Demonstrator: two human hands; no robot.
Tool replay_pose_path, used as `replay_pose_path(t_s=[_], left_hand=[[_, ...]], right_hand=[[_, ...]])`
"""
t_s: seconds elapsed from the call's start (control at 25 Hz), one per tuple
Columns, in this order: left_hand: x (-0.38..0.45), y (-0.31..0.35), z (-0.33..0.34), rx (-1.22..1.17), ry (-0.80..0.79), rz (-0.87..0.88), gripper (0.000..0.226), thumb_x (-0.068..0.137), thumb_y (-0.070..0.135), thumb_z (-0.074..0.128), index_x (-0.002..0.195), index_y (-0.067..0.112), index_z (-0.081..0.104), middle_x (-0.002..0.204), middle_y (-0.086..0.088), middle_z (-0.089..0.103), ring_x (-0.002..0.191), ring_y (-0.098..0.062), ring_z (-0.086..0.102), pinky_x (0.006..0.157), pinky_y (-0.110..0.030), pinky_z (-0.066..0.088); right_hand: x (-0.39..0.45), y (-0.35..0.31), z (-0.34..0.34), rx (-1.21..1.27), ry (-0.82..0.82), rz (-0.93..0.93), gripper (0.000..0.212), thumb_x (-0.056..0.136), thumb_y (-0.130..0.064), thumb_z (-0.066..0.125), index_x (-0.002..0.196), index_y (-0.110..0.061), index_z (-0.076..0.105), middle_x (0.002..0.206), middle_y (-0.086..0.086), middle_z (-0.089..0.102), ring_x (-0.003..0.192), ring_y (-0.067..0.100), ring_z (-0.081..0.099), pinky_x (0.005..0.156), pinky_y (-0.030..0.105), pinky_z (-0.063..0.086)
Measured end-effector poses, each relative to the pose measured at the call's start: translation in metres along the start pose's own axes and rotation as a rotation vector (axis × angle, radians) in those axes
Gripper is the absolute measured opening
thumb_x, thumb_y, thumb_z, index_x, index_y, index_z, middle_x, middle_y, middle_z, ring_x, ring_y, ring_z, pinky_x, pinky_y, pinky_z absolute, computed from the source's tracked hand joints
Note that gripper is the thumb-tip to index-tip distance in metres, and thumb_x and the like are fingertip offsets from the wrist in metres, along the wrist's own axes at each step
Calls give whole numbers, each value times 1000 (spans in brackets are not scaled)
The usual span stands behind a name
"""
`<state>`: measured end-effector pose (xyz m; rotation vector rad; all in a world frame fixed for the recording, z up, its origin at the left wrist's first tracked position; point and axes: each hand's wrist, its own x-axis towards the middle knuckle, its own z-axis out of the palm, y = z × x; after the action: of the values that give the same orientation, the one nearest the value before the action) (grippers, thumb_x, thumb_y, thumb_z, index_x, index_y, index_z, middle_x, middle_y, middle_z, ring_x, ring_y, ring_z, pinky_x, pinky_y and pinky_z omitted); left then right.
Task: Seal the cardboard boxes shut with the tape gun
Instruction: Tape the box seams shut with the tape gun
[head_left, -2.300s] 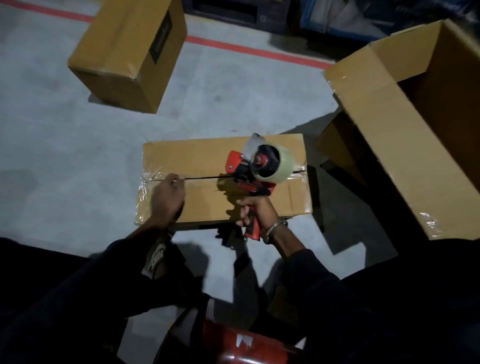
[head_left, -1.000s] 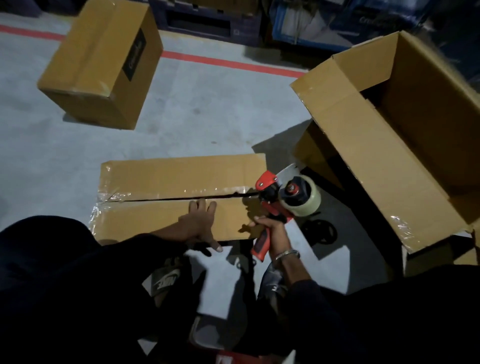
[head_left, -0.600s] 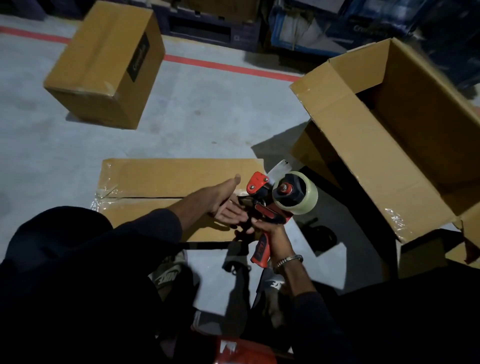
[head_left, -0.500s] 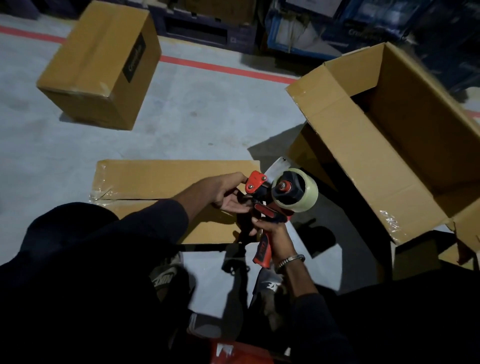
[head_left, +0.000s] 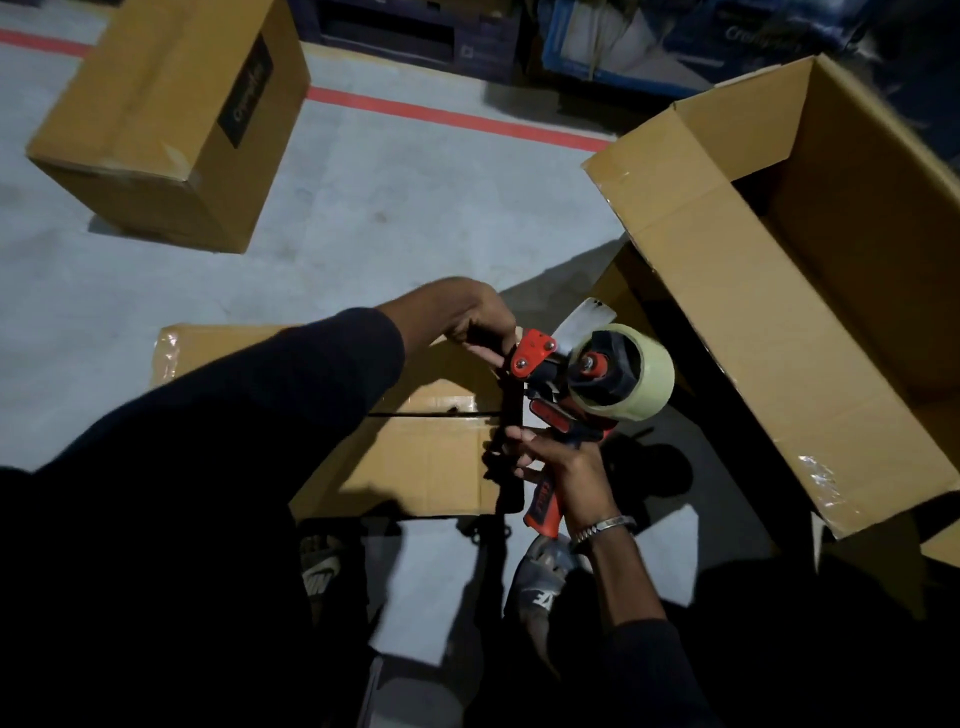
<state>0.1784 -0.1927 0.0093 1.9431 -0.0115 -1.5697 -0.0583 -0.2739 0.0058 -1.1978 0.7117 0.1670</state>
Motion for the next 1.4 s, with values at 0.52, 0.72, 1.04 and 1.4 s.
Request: replay_pose_path(t_s=[0.52, 0.72, 1.04, 1.4], left_hand=[[73, 16, -54, 180, 226, 503, 23, 84, -12, 74, 84, 9, 80, 63, 2, 74, 60, -10, 72, 62, -21, 59], [81, 10, -65, 251, 125, 456, 22, 85, -11, 73, 100, 1, 82, 88, -15, 79, 75, -16, 76, 68, -21, 59], [86, 3, -43, 270, 291, 531, 20, 80, -1, 74, 87, 14, 86, 78, -1, 79, 79, -13, 75, 72, -29, 65], [92, 8, -48, 314, 312, 380, 25, 85, 10, 83, 107, 21, 82, 97, -1, 78, 85, -19, 75, 67, -31, 64]], right_hand=[[58, 7, 24, -96, 307, 189, 24, 94, -21, 71, 87, 2, 66, 79, 21, 76, 42, 21, 45, 43, 22, 38], [34, 41, 42, -215, 390, 201, 35, 88, -28, 74, 62, -5, 69, 66, 14, 72, 49, 27, 60, 49, 35, 48], [52, 52, 38, -598, 529, 155, 26, 81, -30, 71, 69, -9, 61, 72, 10, 66, 79, 36, 62, 67, 36, 48], [59, 38, 27, -549, 486, 256, 33, 79, -34, 72, 80, -1, 64, 82, 14, 71, 80, 35, 66, 79, 46, 58]])
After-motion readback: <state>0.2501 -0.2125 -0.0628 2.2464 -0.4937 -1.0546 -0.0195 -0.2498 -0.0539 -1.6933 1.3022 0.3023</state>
